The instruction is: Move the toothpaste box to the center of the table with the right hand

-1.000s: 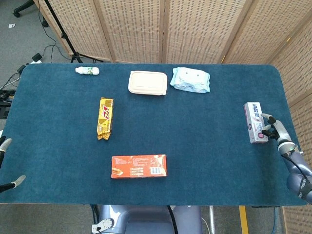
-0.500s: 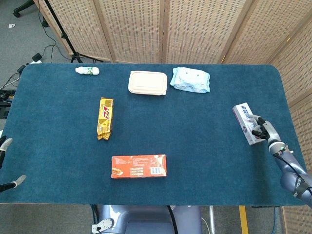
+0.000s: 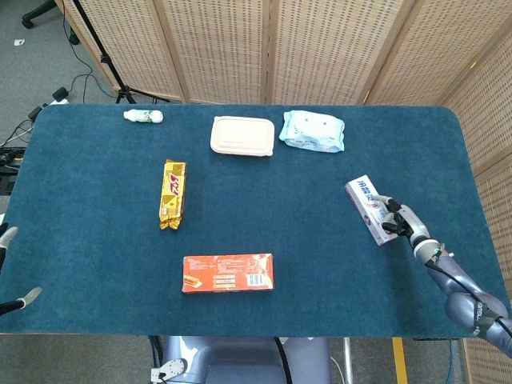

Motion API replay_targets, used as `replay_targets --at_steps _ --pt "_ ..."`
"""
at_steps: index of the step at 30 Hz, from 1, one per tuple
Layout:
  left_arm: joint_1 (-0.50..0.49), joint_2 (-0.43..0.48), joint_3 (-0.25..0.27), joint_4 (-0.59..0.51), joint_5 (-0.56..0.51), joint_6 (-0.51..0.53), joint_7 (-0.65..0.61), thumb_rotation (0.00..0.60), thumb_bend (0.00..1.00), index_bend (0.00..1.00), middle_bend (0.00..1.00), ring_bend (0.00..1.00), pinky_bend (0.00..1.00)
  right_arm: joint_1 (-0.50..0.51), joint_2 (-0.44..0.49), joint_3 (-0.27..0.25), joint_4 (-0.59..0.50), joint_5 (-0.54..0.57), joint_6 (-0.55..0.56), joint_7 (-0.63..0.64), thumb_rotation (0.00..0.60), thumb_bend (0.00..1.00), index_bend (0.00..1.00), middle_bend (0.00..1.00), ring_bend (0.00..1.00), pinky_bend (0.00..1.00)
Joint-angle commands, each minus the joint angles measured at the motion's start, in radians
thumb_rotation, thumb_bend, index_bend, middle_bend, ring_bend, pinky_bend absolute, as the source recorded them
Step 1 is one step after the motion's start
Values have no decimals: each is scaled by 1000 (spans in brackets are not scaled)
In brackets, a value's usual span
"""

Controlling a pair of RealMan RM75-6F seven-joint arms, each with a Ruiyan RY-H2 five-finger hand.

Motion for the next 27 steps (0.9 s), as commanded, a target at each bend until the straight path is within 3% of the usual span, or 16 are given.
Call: replay_targets --at_steps 1,27 --pt "0 2 0 1 0 0 -5 600 0 0 0 0 0 -2 -4 5 -52 -12 24 -13 600 1000 145 57 0 56" --pt "-1 11 -3 2 -9 -6 -30 600 0 0 0 0 0 142 -81 -70 -257 194 149 -226 600 1000 156 69 0 56"
